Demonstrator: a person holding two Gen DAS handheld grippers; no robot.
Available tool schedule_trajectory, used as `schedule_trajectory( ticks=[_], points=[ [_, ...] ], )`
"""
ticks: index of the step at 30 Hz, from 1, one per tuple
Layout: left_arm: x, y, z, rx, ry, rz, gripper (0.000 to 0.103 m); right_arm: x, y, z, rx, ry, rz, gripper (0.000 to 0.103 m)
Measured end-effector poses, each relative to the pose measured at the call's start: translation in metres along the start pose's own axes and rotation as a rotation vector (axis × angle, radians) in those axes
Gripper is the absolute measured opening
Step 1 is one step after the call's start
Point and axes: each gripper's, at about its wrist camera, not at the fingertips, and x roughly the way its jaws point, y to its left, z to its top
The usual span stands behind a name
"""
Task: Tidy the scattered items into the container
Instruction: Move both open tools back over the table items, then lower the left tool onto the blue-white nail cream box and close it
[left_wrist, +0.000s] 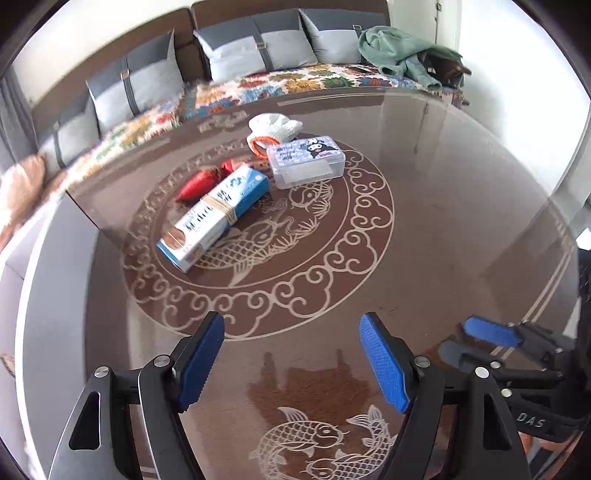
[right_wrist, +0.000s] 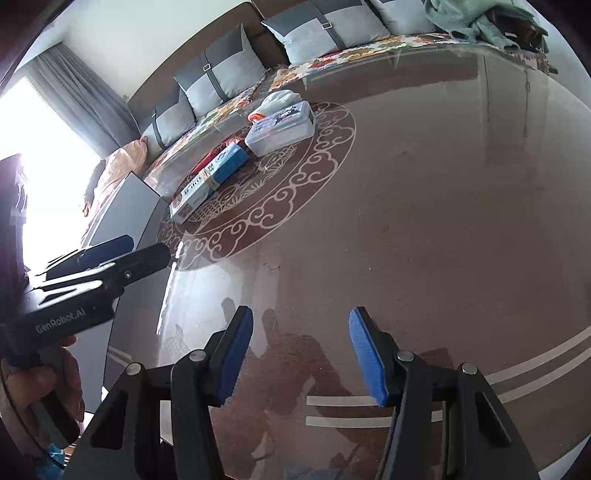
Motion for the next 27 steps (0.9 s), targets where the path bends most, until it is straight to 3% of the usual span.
schedule_trajectory(
  ticks=[4, 8, 11, 20, 27],
  points=[
    [0.016, 0.026, 0.006, -0.012, 0.079, -0.047, 0.075, 0.001, 0.0, -0.002, -0.011, -0.017, 0.011, 0.056],
    [0.023, 0.052, 0.019, 0.004, 0.103, -0.095, 0.075, 0.003, -0.001, -0.003, -0.027, -0.031, 0.023, 0.056],
    [0.033, 0.066, 0.038, 0.047, 0.141, -0.122, 0.075, 0.003, -0.003, -0.002, -0.021, -0.035, 0.038, 0.056],
    [0.081, 0.091, 0.115, 0.223, 0.217, -0.105, 0.075, 0.002, -0.006, -0.004, -0.013, -0.06, 0.074, 0.056],
    [0.125, 0.085, 0.127, 0.315, 0.312, -0.14, 0.075, 0.003, -0.006, -0.002, -0.012, -0.061, 0.08, 0.056]
  ],
)
